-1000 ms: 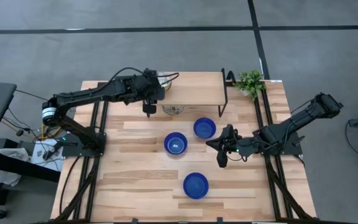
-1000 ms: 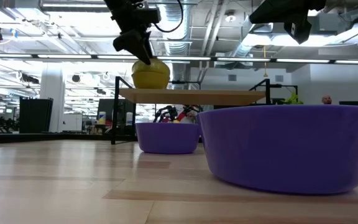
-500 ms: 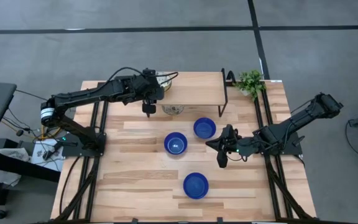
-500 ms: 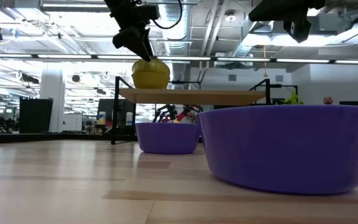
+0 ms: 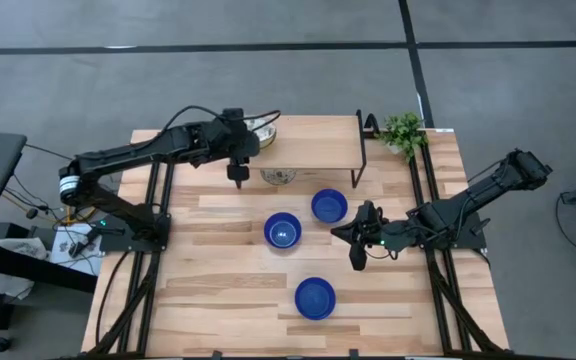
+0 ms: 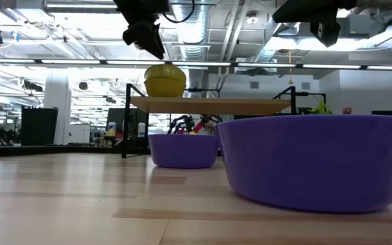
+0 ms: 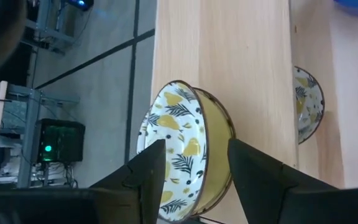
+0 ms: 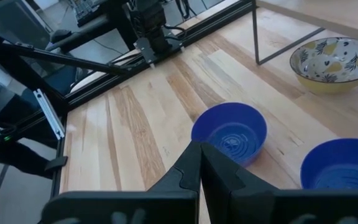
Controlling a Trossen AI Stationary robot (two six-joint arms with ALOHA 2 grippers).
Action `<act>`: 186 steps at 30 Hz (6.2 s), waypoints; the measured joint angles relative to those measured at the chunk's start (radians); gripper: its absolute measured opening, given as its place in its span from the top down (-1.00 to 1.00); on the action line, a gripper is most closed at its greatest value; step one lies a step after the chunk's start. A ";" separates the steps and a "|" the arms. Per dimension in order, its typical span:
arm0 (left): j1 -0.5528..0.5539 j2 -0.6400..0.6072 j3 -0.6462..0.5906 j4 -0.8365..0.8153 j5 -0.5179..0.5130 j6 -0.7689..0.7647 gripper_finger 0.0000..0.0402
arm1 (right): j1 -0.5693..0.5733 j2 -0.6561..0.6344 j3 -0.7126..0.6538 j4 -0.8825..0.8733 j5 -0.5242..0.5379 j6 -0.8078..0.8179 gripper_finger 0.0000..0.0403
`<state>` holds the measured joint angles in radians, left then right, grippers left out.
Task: Pick & Place Mini bowls
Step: Stack the bottom white bowl on top of the white bowl on the shelf, then put the top blue bowl on the shelf
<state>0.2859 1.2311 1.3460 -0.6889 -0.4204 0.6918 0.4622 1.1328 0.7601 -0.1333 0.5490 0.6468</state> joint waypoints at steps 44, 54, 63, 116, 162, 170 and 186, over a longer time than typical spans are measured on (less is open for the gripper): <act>0.097 0.126 -0.001 0.410 -0.279 0.124 0.46 | 0.000 0.000 0.000 -0.008 0.008 -0.020 1.00; 0.084 0.125 -0.001 0.414 -0.285 0.133 0.46 | 0.000 0.000 0.000 -0.008 0.007 -0.019 1.00; 0.077 0.106 0.001 0.561 -0.317 0.295 0.46 | 0.000 0.000 0.000 -0.008 0.008 -0.019 1.00; -0.191 -0.276 -0.085 -0.100 0.443 -0.636 0.46 | -0.105 0.000 0.067 0.015 -0.108 -0.161 1.00; -0.589 -0.392 -0.568 0.002 0.341 -0.953 -0.08 | -0.424 0.806 0.725 -0.474 -0.132 -0.803 0.96; -0.589 -0.392 -0.568 0.002 0.338 -0.951 -0.08 | -0.455 0.823 0.727 -0.449 -0.138 -0.889 0.58; -0.589 -0.391 -0.568 0.002 0.338 -0.951 -0.07 | -0.468 0.884 0.723 -0.443 -0.079 -1.209 0.44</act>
<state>-0.3031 0.8398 0.7784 -0.6866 -0.0822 -0.2592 -0.0063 2.0173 1.4829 -0.5766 0.4697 -0.5622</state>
